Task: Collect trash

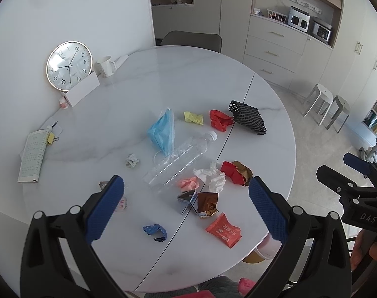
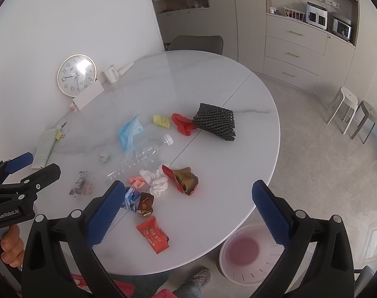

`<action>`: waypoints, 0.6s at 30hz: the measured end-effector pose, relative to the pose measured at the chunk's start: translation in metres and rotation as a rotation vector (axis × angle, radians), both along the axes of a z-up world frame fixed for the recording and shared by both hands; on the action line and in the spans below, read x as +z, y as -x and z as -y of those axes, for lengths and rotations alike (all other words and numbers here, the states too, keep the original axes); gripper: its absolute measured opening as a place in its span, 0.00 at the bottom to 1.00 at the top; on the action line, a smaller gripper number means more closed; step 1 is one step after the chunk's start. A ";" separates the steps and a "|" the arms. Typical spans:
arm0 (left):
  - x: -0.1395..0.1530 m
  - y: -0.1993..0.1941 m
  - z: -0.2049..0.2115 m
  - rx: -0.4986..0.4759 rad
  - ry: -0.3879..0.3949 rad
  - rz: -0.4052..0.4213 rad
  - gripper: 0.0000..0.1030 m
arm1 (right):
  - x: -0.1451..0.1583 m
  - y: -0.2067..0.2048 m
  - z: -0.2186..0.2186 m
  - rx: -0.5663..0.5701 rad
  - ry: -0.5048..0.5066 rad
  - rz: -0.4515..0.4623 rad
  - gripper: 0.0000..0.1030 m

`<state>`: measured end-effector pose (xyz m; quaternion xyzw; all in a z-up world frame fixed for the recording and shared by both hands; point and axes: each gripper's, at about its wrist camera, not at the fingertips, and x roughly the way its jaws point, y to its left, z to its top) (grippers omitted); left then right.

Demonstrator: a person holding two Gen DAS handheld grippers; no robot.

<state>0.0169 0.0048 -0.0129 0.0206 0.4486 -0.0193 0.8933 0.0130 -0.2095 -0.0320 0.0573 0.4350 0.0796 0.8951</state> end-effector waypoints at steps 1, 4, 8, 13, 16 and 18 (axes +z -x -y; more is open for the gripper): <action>0.000 -0.001 0.000 0.001 0.000 -0.001 0.94 | 0.000 0.000 0.001 -0.001 -0.001 0.000 0.98; 0.000 -0.001 -0.001 0.001 0.001 -0.003 0.94 | 0.000 0.000 0.000 0.002 0.003 -0.001 0.98; 0.000 -0.001 -0.001 0.002 0.001 -0.003 0.94 | 0.000 -0.001 0.000 0.002 0.003 -0.001 0.98; 0.000 -0.001 -0.001 0.001 0.001 -0.003 0.94 | 0.001 -0.003 -0.001 0.003 0.008 -0.002 0.98; -0.001 -0.001 -0.001 0.001 0.002 -0.004 0.94 | 0.001 -0.005 -0.002 0.003 0.009 -0.004 0.98; 0.000 -0.001 0.000 0.000 0.003 -0.003 0.94 | 0.001 -0.006 -0.002 0.003 0.012 -0.005 0.98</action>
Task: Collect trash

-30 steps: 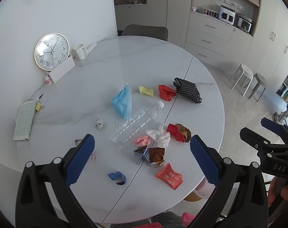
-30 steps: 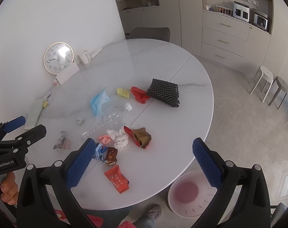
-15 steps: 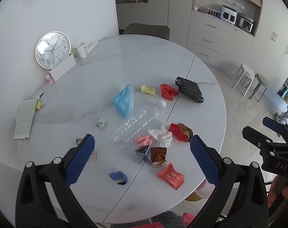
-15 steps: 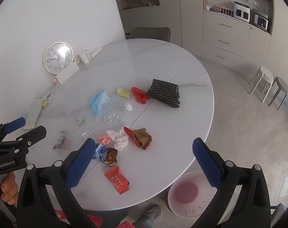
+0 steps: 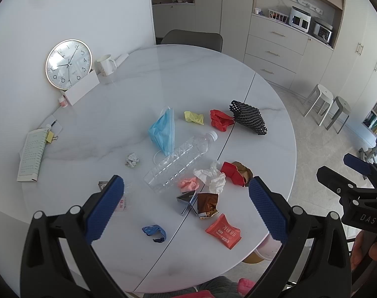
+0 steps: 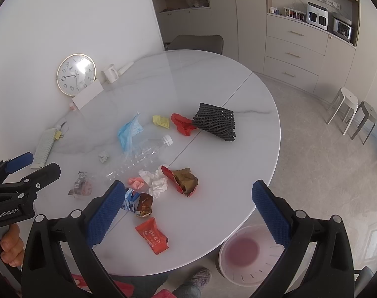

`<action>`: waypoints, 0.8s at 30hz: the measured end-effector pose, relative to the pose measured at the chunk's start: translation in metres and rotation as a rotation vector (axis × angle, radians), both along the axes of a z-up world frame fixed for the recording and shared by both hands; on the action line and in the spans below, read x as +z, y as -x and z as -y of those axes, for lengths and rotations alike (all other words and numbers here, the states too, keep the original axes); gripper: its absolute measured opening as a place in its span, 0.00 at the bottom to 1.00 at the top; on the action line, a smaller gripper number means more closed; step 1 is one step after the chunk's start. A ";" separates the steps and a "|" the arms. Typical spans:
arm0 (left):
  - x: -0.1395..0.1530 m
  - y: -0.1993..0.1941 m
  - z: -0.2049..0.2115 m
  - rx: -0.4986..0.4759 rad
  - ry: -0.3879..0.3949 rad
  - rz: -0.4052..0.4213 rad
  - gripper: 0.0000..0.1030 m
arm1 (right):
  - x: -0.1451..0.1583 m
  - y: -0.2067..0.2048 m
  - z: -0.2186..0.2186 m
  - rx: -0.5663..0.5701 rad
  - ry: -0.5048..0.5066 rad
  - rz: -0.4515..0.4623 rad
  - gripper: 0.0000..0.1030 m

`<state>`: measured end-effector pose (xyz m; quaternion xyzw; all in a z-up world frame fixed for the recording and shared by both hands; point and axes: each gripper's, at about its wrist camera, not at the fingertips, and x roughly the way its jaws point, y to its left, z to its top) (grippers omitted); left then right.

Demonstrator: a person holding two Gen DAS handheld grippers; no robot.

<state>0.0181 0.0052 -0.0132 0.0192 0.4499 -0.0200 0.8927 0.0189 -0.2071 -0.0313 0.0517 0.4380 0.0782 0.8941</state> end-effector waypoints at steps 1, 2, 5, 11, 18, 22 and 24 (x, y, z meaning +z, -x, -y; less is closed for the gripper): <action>0.000 0.000 0.000 -0.001 0.002 0.000 0.94 | 0.000 0.000 0.000 0.000 0.000 -0.001 0.98; 0.000 -0.001 0.000 -0.001 0.003 -0.001 0.94 | 0.000 0.000 0.000 0.001 0.000 -0.001 0.98; -0.001 -0.001 0.000 -0.001 0.002 -0.001 0.94 | -0.001 -0.001 -0.001 0.004 0.001 -0.002 0.98; -0.007 -0.003 -0.010 -0.024 0.024 0.010 0.94 | -0.002 -0.004 -0.007 0.010 0.018 0.015 0.98; -0.034 -0.007 -0.059 0.010 -0.020 0.039 0.94 | -0.017 -0.016 -0.026 0.041 0.063 -0.001 0.98; -0.056 -0.013 -0.097 0.037 -0.052 0.018 0.94 | -0.029 -0.027 -0.040 0.059 0.065 -0.031 0.98; -0.071 -0.017 -0.115 0.032 -0.059 -0.021 0.94 | -0.034 -0.033 -0.050 0.075 0.072 -0.036 0.98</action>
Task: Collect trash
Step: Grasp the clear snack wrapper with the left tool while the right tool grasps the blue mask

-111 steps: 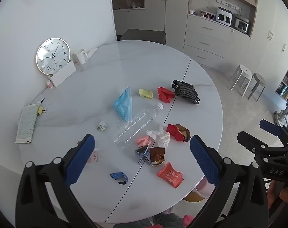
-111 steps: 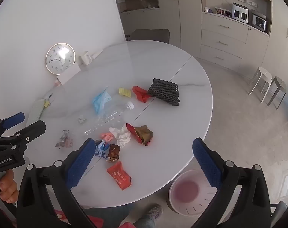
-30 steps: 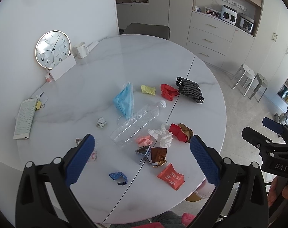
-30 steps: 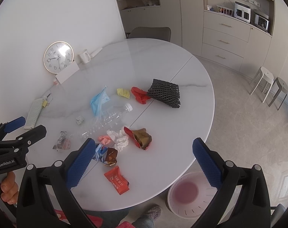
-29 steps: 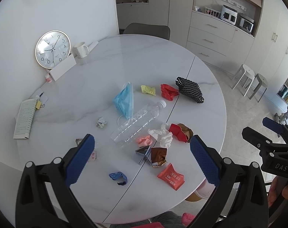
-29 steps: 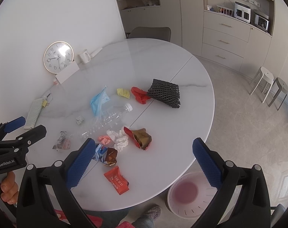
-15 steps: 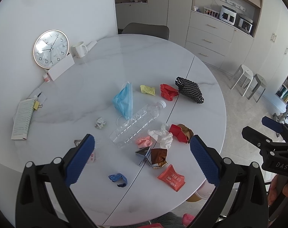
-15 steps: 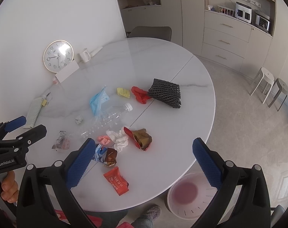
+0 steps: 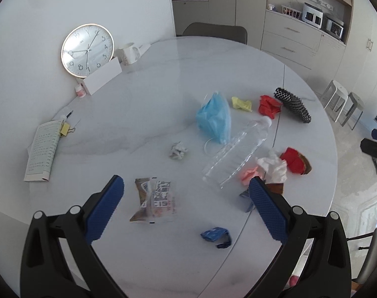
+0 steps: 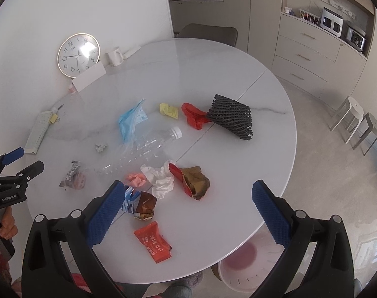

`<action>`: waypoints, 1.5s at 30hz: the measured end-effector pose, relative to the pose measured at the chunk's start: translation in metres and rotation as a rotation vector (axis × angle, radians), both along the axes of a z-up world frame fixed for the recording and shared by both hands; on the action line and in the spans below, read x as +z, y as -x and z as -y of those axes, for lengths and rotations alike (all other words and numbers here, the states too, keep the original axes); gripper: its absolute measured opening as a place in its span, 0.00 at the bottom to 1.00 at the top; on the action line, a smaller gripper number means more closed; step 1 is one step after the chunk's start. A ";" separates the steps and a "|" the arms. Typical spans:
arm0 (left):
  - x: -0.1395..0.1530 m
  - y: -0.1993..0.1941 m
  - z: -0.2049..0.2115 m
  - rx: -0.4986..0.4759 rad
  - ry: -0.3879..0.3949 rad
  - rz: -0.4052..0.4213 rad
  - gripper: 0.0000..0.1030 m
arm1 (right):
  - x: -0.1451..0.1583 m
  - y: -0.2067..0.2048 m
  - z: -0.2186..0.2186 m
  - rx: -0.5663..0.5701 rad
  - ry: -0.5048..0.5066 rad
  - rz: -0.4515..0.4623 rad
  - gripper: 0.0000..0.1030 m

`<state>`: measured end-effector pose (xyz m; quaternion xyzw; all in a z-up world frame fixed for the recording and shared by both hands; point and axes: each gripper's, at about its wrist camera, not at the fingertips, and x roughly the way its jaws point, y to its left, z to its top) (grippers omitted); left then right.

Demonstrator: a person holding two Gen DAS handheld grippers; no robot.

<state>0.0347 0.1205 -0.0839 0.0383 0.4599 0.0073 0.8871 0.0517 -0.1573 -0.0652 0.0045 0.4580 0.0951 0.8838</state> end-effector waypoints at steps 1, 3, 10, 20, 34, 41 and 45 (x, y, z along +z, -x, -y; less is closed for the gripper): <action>-0.008 -0.002 -0.009 0.001 -0.002 -0.022 0.94 | -0.002 -0.003 -0.005 0.010 0.006 0.000 0.98; -0.026 -0.008 -0.023 0.000 0.008 -0.073 0.94 | -0.007 -0.010 -0.017 0.032 0.022 -0.006 0.98; -0.095 -0.032 -0.055 0.030 0.031 -0.200 0.94 | -0.021 -0.040 -0.058 0.088 0.027 -0.018 0.98; -0.149 -0.070 -0.076 0.047 0.134 -0.308 0.70 | -0.045 -0.111 -0.121 0.168 0.027 -0.054 0.98; -0.146 -0.082 -0.105 0.037 0.158 -0.269 0.37 | -0.136 -0.229 -0.197 0.160 0.031 -0.270 0.76; -0.120 -0.087 -0.126 0.046 0.170 -0.212 0.37 | -0.153 -0.239 -0.206 0.179 -0.120 -0.377 0.12; -0.097 -0.089 -0.123 0.021 0.146 -0.165 0.37 | -0.122 -0.233 -0.198 0.177 -0.205 -0.310 0.12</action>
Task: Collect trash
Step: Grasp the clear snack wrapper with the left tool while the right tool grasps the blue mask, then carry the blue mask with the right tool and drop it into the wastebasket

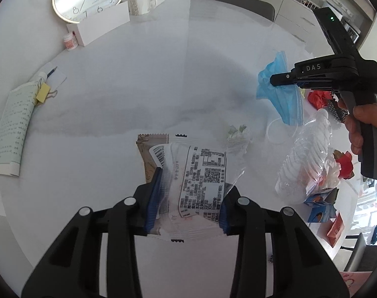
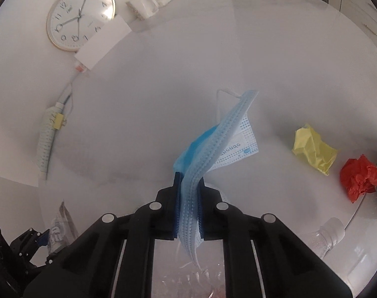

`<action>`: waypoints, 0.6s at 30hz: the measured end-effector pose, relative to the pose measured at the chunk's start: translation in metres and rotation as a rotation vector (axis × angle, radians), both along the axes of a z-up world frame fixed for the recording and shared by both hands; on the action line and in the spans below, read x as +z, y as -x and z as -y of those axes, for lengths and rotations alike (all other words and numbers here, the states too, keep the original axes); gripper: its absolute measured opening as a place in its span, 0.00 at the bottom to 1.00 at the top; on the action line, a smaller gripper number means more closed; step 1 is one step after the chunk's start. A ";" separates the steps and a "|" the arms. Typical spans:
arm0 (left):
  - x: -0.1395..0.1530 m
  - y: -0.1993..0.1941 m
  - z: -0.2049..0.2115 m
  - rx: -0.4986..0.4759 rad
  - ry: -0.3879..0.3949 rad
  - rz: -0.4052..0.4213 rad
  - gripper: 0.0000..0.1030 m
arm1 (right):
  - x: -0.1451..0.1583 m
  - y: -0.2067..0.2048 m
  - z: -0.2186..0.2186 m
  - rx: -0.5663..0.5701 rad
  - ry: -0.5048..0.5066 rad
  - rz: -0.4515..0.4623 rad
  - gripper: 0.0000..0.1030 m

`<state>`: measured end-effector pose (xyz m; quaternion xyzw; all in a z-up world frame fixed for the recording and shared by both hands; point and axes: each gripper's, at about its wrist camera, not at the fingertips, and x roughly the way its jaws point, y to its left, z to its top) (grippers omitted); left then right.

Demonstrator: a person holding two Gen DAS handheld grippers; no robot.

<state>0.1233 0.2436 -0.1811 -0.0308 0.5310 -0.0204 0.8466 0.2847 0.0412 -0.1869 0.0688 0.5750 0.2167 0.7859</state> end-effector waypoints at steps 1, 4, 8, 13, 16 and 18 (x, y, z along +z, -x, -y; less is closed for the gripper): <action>0.007 -0.001 0.005 -0.015 -0.002 0.014 0.37 | 0.011 0.003 0.006 -0.014 -0.023 0.020 0.12; 0.033 0.001 0.032 -0.092 0.007 0.062 0.37 | 0.049 0.017 0.034 -0.064 -0.103 0.092 0.12; 0.066 0.006 0.091 -0.251 0.016 0.131 0.37 | 0.100 0.060 0.103 -0.149 -0.148 0.190 0.12; 0.089 0.027 0.202 -0.494 0.083 0.164 0.37 | 0.134 0.136 0.221 -0.298 -0.081 0.254 0.14; 0.089 0.048 0.277 -0.630 0.113 0.151 0.37 | 0.132 0.188 0.290 -0.390 -0.003 0.254 0.15; 0.083 0.065 0.326 -0.703 0.122 0.127 0.37 | 0.126 0.223 0.332 -0.445 0.043 0.237 0.15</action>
